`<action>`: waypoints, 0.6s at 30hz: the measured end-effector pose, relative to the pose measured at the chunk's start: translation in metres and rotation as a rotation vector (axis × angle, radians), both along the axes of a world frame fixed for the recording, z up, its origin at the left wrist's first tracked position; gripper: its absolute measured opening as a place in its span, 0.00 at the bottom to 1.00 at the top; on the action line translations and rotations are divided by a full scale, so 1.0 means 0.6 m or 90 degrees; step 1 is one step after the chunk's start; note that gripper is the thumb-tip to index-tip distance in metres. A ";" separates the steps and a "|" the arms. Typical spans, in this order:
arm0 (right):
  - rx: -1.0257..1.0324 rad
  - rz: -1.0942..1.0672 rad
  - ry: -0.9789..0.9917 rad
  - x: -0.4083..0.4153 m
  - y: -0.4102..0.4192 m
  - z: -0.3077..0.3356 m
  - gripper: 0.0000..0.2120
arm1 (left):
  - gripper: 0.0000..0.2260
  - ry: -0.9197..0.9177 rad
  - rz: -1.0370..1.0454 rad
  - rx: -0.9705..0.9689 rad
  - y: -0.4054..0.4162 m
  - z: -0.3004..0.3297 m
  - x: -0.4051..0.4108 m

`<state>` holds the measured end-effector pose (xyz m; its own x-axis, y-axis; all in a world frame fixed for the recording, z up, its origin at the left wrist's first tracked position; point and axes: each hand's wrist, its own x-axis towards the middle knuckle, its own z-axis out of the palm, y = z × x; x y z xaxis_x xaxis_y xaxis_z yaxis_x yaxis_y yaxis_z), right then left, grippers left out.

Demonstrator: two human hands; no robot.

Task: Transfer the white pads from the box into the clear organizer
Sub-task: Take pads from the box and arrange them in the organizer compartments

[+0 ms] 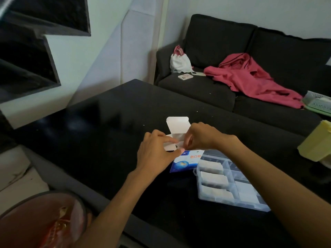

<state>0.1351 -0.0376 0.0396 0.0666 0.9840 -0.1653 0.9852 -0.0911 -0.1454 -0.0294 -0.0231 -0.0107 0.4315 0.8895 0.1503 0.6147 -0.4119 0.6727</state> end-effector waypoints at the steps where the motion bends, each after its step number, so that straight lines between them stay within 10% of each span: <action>1: -0.009 0.000 0.016 0.002 -0.002 0.000 0.11 | 0.19 0.021 -0.012 0.033 0.001 0.001 -0.003; 18: 0.113 -0.071 0.243 0.008 -0.017 0.021 0.11 | 0.22 0.019 0.026 0.067 0.025 0.000 -0.028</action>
<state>0.1397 -0.0477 0.0524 0.1407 0.9897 -0.0278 0.8433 -0.1345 -0.5204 -0.0464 -0.0080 -0.0104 0.4009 0.8865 0.2311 0.6517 -0.4533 0.6081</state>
